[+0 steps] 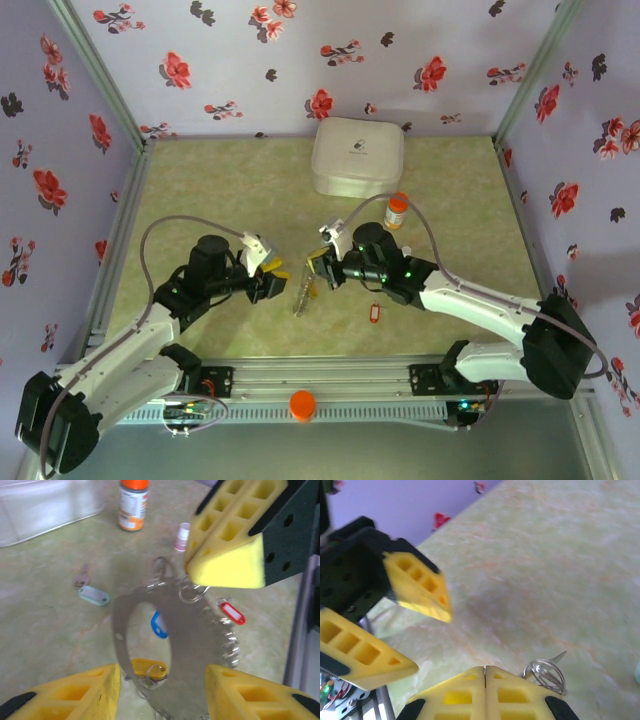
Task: Put the keys on the keyring
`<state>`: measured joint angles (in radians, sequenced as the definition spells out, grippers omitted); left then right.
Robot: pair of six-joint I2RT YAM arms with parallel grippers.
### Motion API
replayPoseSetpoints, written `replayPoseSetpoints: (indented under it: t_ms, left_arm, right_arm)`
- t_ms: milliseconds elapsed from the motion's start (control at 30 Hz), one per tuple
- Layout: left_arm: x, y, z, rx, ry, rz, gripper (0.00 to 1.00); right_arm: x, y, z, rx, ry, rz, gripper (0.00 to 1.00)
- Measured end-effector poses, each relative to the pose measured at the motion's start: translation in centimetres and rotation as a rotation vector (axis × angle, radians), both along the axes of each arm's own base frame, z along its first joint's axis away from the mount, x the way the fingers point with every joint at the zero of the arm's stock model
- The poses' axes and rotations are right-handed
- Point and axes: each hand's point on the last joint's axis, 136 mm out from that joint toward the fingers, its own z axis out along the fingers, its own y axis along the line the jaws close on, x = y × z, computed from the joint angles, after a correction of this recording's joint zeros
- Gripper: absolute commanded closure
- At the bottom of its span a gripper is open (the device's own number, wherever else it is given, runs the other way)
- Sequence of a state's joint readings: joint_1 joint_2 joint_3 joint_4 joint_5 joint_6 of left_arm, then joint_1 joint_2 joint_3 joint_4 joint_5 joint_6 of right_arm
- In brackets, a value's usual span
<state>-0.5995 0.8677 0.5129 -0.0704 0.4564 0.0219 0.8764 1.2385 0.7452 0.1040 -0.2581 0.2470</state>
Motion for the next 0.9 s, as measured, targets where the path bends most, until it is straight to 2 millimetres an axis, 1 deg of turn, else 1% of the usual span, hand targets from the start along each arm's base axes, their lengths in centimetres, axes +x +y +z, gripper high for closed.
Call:
replayPoseSetpoints:
  t_ms: [133, 233, 367, 433, 633, 767, 833, 900]
  left_arm:
    - [1.3, 0.5, -1.0, 0.024, 0.03, 0.079, 0.53]
    - [1.9, 0.6, -1.5, 0.032, 0.053, 0.118, 0.53]
    - [2.7, 0.6, -1.8, 0.026, 0.067, 0.158, 0.53]
    - [3.0, 0.6, -2.0, 0.022, 0.077, 0.171, 0.53]
    - [3.9, 0.5, -2.0, -0.007, 0.098, 0.219, 0.54]
    - [4.4, 0.4, -2.9, -0.005, 0.134, 0.252, 0.54]
    - [4.7, 0.5, -3.5, 0.004, 0.15, 0.266, 0.54]
    - [4.9, 0.5, -4.0, 0.011, 0.165, 0.279, 0.54]
  right_arm:
    - [0.9, -1.3, -2.3, -0.063, 0.088, -0.105, 1.0]
    - [1.0, -1.9, -4.8, -0.128, 0.153, -0.146, 1.0]
    - [0.7, -2.6, -8.6, -0.227, 0.233, -0.172, 1.0]
    - [0.7, -2.8, -9.8, -0.26, 0.255, -0.181, 1.0]
    - [0.7, -3.2, -12.6, -0.326, 0.3, -0.19, 1.0]
    - [0.6, -3.4, -14.0, -0.358, 0.324, -0.197, 1.0]
    - [0.6, -3.5, -14.4, -0.364, 0.339, -0.206, 0.93]
    - [0.6, -3.6, -14.6, -0.363, 0.352, -0.221, 0.81]
